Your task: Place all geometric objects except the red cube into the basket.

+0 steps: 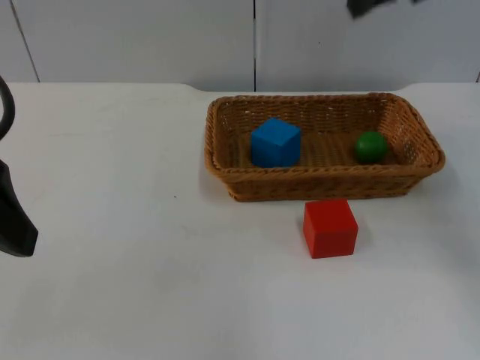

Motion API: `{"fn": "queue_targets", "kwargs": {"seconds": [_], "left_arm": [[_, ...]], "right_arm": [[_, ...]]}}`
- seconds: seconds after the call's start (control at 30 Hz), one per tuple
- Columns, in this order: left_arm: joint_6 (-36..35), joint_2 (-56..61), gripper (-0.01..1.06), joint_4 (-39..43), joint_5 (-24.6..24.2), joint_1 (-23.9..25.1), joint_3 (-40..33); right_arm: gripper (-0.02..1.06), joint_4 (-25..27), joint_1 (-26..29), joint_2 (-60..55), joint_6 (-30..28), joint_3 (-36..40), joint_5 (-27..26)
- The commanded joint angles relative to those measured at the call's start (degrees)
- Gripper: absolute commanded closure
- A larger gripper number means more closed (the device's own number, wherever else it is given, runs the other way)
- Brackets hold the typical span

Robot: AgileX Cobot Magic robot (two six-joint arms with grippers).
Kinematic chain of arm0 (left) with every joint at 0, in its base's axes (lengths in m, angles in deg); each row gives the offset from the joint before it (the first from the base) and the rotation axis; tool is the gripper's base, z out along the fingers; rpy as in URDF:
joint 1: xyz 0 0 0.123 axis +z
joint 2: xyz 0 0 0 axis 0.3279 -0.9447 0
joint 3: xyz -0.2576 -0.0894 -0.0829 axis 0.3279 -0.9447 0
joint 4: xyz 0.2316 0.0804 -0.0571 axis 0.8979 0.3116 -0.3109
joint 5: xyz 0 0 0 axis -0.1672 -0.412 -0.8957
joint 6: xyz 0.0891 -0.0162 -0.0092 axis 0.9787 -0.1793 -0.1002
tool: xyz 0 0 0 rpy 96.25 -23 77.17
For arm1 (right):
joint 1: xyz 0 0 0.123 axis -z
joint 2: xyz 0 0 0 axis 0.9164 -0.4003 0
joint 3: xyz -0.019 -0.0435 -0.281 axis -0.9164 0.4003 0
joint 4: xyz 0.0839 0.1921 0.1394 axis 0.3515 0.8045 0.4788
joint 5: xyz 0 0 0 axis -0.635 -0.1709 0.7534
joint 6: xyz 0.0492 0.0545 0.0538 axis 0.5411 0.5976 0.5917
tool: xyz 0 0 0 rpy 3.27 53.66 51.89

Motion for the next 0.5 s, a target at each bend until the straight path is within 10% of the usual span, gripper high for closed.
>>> {"fn": "queue_targets", "kwargs": {"seconds": [0.0,0.47], "left_arm": [[0.14,0.31,0.00,-0.73,-0.23,0.33,-0.31],[7.76,3.04,0.00,-4.04,-2.55,0.33,2.63]], "right_arm": [[0.28,0.26,-0.14,5.15,0.00,-0.27,2.23],[0.28,5.27,-0.14,22.07,-1.73,1.87,13.89]]}}
